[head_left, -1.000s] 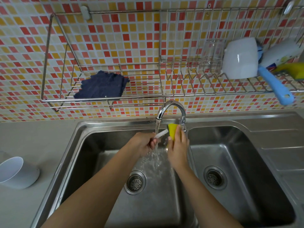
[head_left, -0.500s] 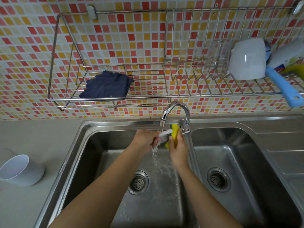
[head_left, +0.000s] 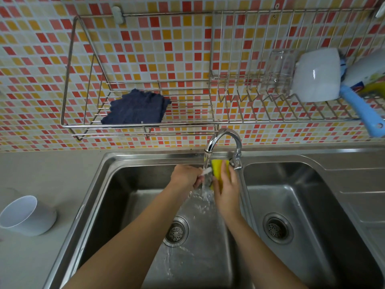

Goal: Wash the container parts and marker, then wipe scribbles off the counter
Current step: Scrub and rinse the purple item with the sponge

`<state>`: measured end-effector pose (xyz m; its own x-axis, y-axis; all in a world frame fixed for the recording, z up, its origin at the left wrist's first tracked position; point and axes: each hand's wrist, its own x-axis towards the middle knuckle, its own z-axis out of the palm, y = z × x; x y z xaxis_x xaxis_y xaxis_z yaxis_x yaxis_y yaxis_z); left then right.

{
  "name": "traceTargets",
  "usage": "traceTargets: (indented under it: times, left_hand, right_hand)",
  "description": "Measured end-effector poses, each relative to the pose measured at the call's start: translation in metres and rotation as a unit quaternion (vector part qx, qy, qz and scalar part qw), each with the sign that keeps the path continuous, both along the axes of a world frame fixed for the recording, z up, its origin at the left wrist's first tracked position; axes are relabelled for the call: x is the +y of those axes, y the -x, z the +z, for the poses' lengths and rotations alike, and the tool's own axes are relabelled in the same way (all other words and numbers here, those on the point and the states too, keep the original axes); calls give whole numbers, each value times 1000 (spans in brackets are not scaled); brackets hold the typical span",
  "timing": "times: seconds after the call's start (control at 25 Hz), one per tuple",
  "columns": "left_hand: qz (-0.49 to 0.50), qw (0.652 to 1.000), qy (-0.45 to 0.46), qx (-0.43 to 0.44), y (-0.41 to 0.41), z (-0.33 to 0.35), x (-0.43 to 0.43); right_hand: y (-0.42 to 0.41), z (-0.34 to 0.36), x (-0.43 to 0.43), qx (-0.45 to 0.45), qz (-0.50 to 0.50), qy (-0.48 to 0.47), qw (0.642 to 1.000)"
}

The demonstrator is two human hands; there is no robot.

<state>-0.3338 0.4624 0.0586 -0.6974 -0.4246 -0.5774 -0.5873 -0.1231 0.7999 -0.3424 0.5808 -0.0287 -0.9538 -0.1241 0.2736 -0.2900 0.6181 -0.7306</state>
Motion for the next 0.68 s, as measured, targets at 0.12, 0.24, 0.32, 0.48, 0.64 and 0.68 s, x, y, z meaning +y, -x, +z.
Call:
traceTargets:
  times: [0.12, 0.24, 0.32, 0.48, 0.64, 0.68]
  left_hand:
    - [-28, 999, 36, 9, 0, -4, 0]
    - [-99, 980, 174, 21, -12, -1, -2]
    - [-128, 950, 278, 65, -18, 3, -4]
    - [-157, 926, 324, 114, -21, 8, -6]
    - [-156, 922, 331, 125, -22, 2, -12]
    - [-153, 923, 331, 123, -23, 0, -14]
  right_hand:
    - [-1, -8, -2, -20, 47, -26, 998]
    - [9, -23, 2, -167, -36, 49, 984]
    - [17, -35, 7, -250, -31, 48, 967]
    - [32, -30, 10, -313, 26, -19, 949]
    - [54, -9, 28, -314, -15, 55, 948]
    - [57, -10, 33, -312, -19, 50, 949]
